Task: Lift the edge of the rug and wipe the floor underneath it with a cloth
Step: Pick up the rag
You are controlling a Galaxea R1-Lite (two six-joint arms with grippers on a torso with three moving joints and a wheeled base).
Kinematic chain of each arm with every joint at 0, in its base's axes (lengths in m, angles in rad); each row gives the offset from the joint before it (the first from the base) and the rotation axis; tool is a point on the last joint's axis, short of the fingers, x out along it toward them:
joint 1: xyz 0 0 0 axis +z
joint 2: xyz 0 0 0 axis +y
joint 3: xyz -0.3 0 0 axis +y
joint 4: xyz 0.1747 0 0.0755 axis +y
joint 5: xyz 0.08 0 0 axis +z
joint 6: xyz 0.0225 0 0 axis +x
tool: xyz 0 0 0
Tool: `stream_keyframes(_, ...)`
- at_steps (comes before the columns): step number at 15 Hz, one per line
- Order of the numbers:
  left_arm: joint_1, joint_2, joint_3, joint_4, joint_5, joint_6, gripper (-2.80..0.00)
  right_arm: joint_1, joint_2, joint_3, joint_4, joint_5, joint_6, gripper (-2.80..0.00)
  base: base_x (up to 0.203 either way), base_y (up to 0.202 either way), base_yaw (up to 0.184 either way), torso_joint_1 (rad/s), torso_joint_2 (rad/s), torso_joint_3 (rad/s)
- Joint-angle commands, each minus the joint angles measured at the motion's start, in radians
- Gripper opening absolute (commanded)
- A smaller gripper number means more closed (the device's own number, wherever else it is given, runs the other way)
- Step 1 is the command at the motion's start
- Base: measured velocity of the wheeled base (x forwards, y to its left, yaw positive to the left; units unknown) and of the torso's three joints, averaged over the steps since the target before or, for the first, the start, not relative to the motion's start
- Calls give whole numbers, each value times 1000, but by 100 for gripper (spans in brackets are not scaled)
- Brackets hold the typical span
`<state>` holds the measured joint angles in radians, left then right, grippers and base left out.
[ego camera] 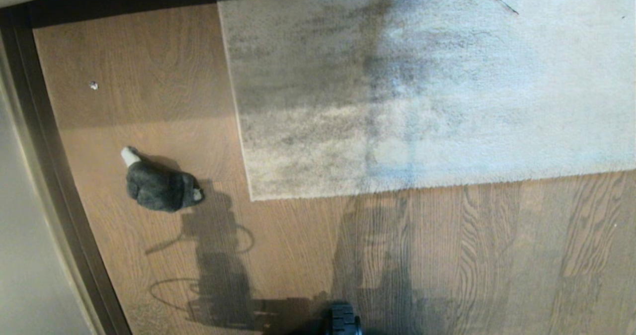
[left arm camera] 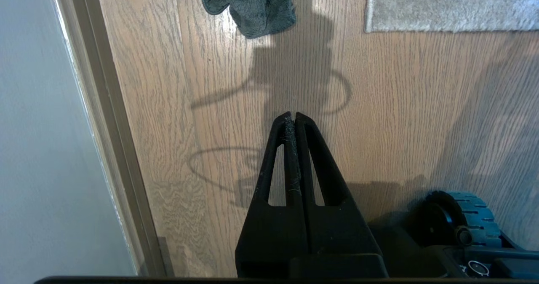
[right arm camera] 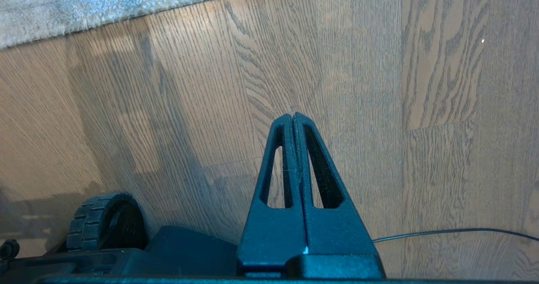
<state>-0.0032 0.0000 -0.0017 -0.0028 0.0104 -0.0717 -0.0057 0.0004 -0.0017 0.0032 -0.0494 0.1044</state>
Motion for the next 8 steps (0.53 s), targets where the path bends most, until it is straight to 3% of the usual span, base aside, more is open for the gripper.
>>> stream_keyframes(1,0,0,0,0,-1,-1,-280,0,0,0,0,0,1,-280,0,0,0,0,0,0)
stream_keyframes(8,0,44,-19,7,-17,31,-280,0,0,0,0,0,0,-280,0,0,0,0,0,0)
